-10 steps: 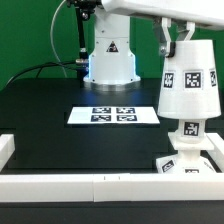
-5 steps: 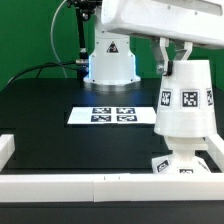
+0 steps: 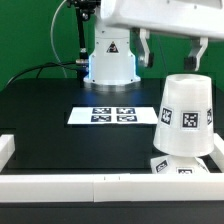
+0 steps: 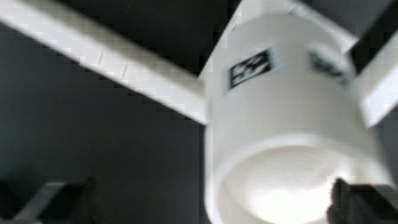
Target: Assemble lamp
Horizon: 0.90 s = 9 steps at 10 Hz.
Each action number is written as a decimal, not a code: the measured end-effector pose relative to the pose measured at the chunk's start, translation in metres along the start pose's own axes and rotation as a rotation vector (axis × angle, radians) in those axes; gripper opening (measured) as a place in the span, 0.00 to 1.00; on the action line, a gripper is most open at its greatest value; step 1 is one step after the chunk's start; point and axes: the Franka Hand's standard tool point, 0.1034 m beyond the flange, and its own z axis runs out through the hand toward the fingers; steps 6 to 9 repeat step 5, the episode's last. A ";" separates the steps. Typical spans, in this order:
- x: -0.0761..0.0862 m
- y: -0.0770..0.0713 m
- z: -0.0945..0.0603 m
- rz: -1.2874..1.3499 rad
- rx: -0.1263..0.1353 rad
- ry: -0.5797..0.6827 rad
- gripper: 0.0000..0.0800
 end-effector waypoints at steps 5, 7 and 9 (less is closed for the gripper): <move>-0.004 0.001 -0.036 0.022 0.042 -0.023 0.87; -0.004 0.001 -0.036 0.022 0.042 -0.023 0.87; -0.004 0.001 -0.036 0.022 0.042 -0.023 0.87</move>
Offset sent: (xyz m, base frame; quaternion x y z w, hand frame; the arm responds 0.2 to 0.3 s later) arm 0.0000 0.0000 0.0000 0.0000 0.0000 0.0000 1.0000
